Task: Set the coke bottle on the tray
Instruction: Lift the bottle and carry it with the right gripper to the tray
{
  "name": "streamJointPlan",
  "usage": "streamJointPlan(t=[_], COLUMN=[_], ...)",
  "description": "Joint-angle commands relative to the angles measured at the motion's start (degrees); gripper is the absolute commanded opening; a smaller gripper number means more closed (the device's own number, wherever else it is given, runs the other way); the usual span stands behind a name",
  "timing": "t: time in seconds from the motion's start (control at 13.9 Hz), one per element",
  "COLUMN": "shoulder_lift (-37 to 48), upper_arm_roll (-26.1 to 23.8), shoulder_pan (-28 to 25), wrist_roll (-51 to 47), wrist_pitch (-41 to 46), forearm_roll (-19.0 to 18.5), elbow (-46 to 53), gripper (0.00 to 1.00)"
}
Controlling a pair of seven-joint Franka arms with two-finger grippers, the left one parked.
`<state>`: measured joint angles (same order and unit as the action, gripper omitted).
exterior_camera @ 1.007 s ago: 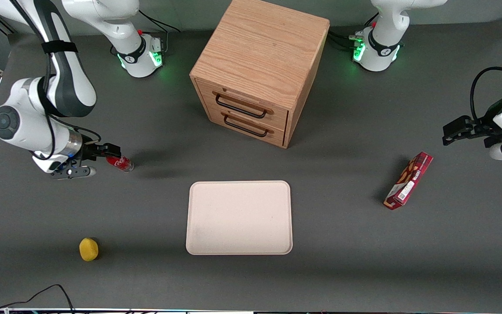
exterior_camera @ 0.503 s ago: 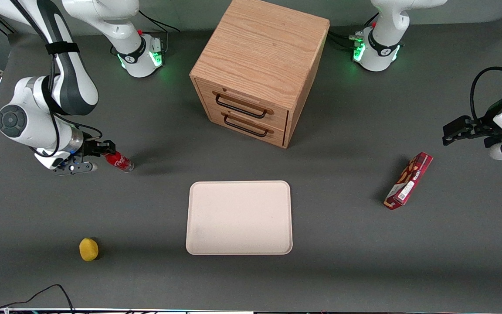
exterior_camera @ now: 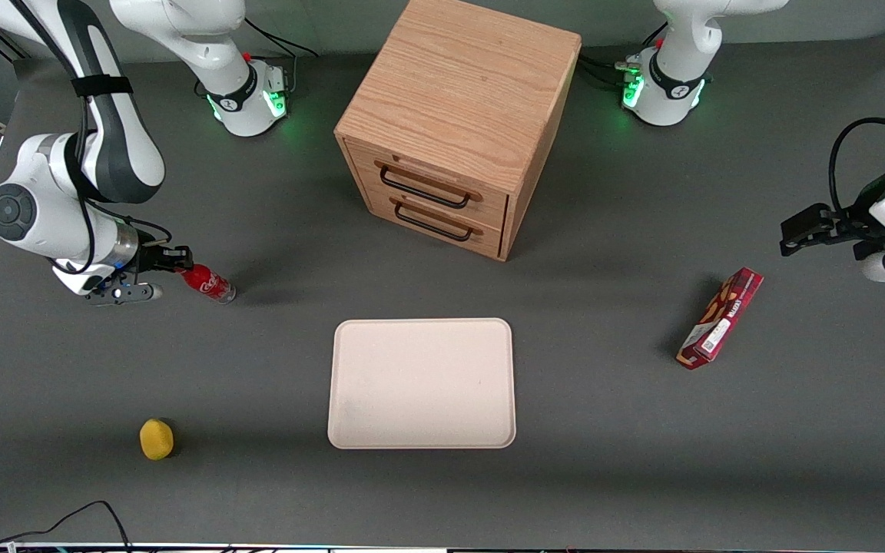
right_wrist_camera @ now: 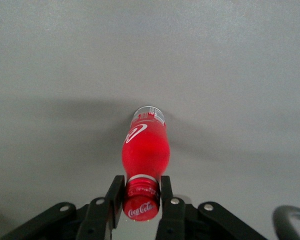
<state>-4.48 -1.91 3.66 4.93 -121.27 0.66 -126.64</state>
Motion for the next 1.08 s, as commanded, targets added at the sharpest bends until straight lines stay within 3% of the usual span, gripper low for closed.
streamJointPlan(t=[0.0,0.07,0.43,0.65,0.79,1.01], shoulder_lift=[1.58,1.58,1.23,-1.3,-7.87,-19.56], upper_arm_roll=[-0.63,-0.81,-5.1,-12.21,-16.96,-18.22], shoulder_pan=[0.38,0.29,-0.23,-0.32,-0.41,-5.31], wrist_roll=[0.78,0.43,-5.35,-16.23,-23.53,-29.53], wrist_pitch=[-0.45,-0.45,3.03,12.17,15.27,15.54], forearm_roll=[-0.05,-0.05,0.04,0.57,0.57,-0.39], elbow=[-1.33,-1.25,4.44,17.95,29.81,44.15], gripper=[0.13,0.0,0.0,0.0,0.0,0.0])
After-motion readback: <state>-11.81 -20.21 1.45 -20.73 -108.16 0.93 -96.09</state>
